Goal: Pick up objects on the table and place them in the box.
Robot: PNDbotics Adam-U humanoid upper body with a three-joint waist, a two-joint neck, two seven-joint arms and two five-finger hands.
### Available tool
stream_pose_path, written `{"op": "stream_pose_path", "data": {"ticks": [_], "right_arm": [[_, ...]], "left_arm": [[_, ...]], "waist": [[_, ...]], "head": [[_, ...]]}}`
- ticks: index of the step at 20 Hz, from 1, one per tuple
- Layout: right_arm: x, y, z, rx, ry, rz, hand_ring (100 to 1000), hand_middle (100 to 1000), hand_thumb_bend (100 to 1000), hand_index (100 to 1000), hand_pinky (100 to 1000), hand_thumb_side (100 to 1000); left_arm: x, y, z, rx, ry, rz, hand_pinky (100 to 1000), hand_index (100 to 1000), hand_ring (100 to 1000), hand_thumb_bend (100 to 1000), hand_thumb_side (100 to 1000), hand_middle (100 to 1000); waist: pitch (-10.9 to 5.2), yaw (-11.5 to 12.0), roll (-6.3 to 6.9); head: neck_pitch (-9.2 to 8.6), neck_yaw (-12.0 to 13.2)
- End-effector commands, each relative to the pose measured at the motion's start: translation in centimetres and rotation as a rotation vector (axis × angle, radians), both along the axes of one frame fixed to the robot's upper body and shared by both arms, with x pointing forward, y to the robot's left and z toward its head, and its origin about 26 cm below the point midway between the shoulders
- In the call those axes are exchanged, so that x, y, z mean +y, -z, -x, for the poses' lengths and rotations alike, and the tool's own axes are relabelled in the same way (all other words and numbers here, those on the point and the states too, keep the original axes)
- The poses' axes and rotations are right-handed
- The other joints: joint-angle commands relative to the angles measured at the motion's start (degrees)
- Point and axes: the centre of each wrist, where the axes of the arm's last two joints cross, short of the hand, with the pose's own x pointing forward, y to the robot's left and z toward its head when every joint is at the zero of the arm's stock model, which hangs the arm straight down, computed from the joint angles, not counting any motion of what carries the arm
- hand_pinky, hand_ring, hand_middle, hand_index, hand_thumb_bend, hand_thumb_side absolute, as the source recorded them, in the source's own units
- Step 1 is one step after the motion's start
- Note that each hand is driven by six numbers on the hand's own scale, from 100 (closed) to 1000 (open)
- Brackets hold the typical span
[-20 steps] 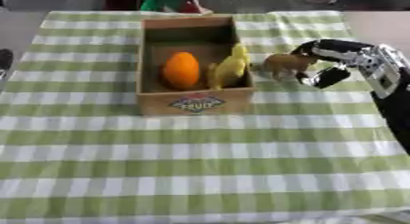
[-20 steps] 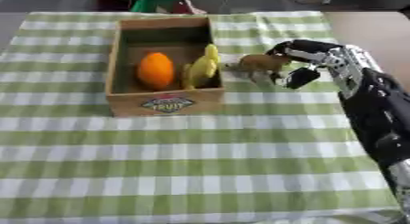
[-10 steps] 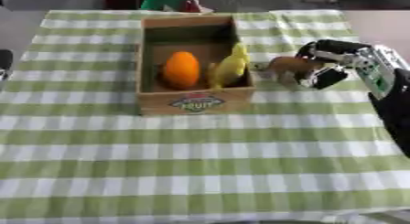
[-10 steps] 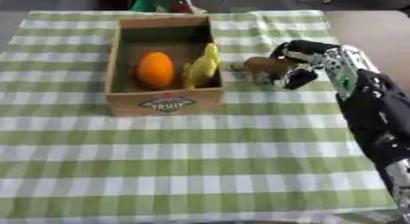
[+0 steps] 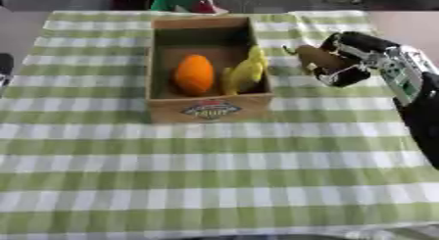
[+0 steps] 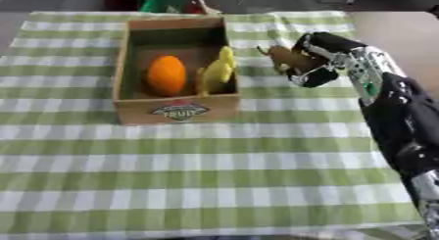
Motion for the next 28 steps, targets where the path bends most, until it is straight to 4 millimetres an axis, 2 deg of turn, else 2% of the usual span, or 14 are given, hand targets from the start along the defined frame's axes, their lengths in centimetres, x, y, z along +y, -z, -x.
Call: {"op": "stream_pose_path", "data": {"ticks": [1, 3, 4, 5, 9, 13, 20, 28], "right_arm": [[0.0, -3.8, -0.2, -0.100, -0.027, -0.023, 823, 390, 100, 453, 769, 261], [0.6, -5.2, -0.3, -0.131, -0.057, -0.035, 821, 392, 100, 455, 769, 259], [0.9, -6.0, -0.4, -0.147, -0.072, -0.040, 820, 393, 100, 456, 769, 326], [1.2, -6.6, -0.5, -0.161, -0.085, -0.044, 820, 393, 100, 456, 769, 258], [2.9, -9.0, -0.9, -0.212, -0.128, -0.063, 817, 395, 100, 458, 767, 256], [5.0, -10.3, -1.5, -0.240, -0.157, -0.075, 814, 397, 100, 460, 766, 254], [8.7, -10.1, -2.5, -0.233, -0.193, -0.076, 816, 399, 100, 463, 765, 252], [13.1, -7.6, -3.1, -0.160, -0.221, -0.038, 823, 420, 100, 491, 768, 256]], "left_arm": [[0.3, -0.9, 0.2, -0.026, 0.000, -0.012, 824, 681, 563, 499, 444, 564], [0.2, -0.9, 0.2, -0.025, 0.004, -0.012, 825, 681, 564, 498, 445, 564], [0.2, -0.9, 0.2, -0.025, 0.006, -0.013, 825, 681, 565, 498, 445, 565], [0.2, -0.8, 0.2, -0.024, 0.008, -0.014, 826, 681, 565, 497, 445, 565], [0.0, -0.9, 0.2, -0.024, 0.023, -0.013, 826, 682, 566, 494, 447, 566], [-0.3, -1.0, 0.2, -0.029, 0.042, -0.011, 826, 681, 567, 495, 447, 566], [-1.2, -1.3, -0.1, -0.038, 0.084, -0.005, 826, 682, 568, 494, 446, 567], [-1.9, -1.6, -0.3, -0.049, 0.116, 0.005, 825, 682, 568, 495, 446, 568]], "waist": [[-1.08, -0.04, 0.00], [-1.19, -0.02, -0.04], [-1.25, 0.00, -0.06], [-1.30, 0.02, -0.08], [-1.56, 0.29, -0.11], [-1.79, 0.87, -0.08], [-1.68, 2.41, 0.17], [-1.28, 3.94, 0.62]], "head": [[0.28, 0.06], [0.28, 0.10], [0.28, 0.08], [0.28, 0.05], [0.28, -0.03], [0.28, -0.38], [0.28, -1.27], [0.28, -2.41]]}}
